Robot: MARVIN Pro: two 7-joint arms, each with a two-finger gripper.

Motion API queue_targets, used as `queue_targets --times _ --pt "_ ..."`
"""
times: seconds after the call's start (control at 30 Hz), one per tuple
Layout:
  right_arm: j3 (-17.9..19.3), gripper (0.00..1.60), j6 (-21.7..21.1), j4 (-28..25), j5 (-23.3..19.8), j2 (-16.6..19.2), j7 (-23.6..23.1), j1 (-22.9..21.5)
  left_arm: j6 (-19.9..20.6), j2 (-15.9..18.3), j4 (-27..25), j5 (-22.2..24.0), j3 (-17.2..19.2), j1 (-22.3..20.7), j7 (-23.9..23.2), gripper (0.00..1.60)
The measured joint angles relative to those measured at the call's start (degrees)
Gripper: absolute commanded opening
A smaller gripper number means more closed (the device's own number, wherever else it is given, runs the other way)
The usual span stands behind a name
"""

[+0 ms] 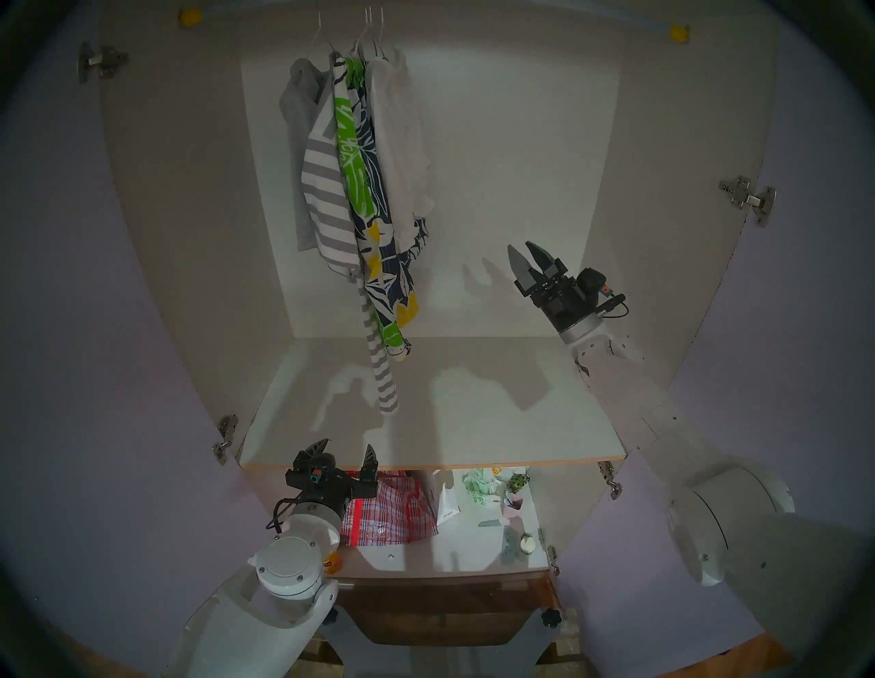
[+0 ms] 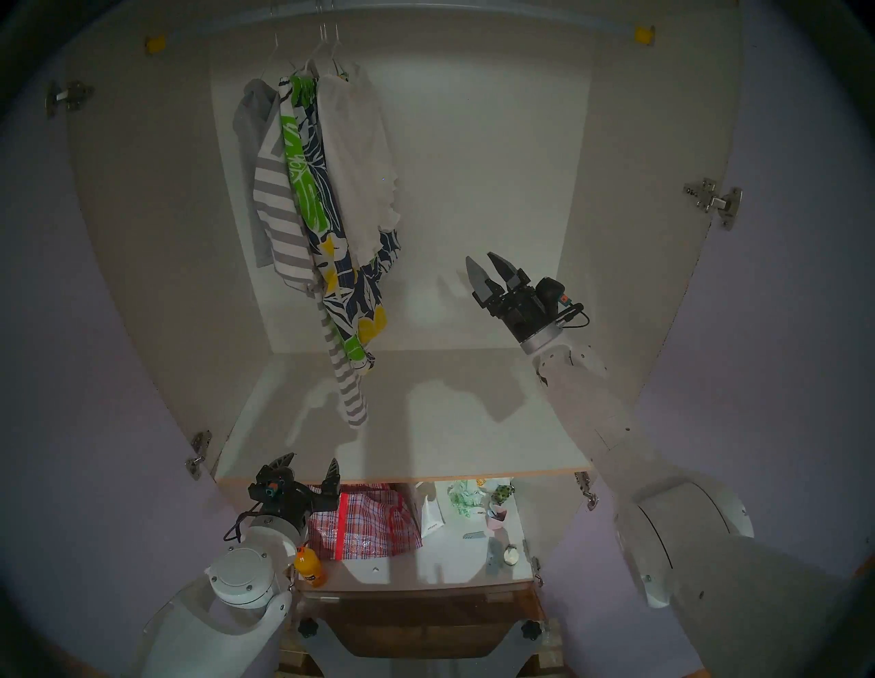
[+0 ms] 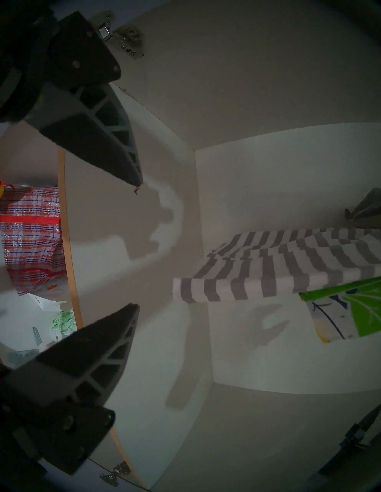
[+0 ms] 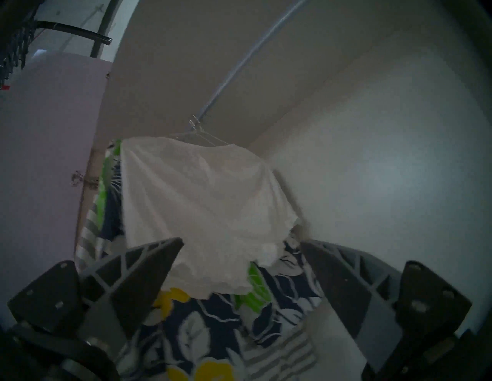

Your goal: Move and arrange clothes and pants in the wardrobe

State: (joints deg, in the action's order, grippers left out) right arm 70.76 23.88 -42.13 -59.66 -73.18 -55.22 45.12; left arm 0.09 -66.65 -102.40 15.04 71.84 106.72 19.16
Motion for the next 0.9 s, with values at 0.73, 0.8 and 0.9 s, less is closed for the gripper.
queue_targets --times 0.73,0.8,0.9 --pt "0.2 1.6 15.1 0.5 6.4 0.6 17.6 5.7 -4.5 2.8 0.0 2.4 -0.2 0.1 -5.4 1.6" --pt "0.2 1.6 14.8 0.3 6.5 0.6 17.6 5.8 -6.7 4.7 0.2 3.5 -0.1 0.3 -9.2 1.6" --pt "0.3 1.6 14.5 0.0 6.7 0.7 17.8 5.8 -7.7 7.6 0.4 5.0 -0.1 0.4 -14.9 1.6"
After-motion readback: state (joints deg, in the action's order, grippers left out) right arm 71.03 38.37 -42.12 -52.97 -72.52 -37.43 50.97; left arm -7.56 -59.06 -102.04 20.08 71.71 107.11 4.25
